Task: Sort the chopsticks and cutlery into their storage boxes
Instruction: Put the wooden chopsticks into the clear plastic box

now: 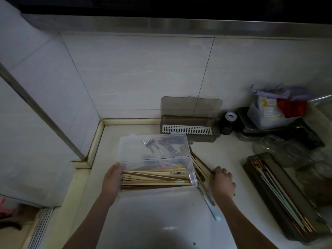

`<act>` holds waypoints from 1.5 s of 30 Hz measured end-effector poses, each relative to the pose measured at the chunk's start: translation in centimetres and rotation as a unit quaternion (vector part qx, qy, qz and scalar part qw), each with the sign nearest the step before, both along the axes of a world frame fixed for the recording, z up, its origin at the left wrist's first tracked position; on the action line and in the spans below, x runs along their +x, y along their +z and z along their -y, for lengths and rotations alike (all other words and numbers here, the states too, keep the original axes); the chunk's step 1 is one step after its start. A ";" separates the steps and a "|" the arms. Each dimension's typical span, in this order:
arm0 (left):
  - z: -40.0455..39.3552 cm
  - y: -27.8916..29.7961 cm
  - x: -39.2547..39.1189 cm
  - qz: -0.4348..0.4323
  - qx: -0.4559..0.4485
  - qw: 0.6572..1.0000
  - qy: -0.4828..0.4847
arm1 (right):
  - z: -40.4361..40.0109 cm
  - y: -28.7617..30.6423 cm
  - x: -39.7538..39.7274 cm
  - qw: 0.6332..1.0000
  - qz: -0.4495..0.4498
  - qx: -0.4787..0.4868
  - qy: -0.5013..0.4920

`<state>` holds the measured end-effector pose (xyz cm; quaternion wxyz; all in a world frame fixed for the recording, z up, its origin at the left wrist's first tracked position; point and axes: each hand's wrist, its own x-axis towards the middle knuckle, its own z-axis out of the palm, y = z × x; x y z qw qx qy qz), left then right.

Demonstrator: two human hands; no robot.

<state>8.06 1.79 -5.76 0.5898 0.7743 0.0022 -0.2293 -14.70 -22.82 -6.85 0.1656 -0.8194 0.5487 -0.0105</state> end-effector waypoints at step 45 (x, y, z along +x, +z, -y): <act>0.0 -1.1 1.0 0.130 0.169 0.973 -0.091 | -1.0 0.2 0.4 0.998 0.012 0.052 -0.029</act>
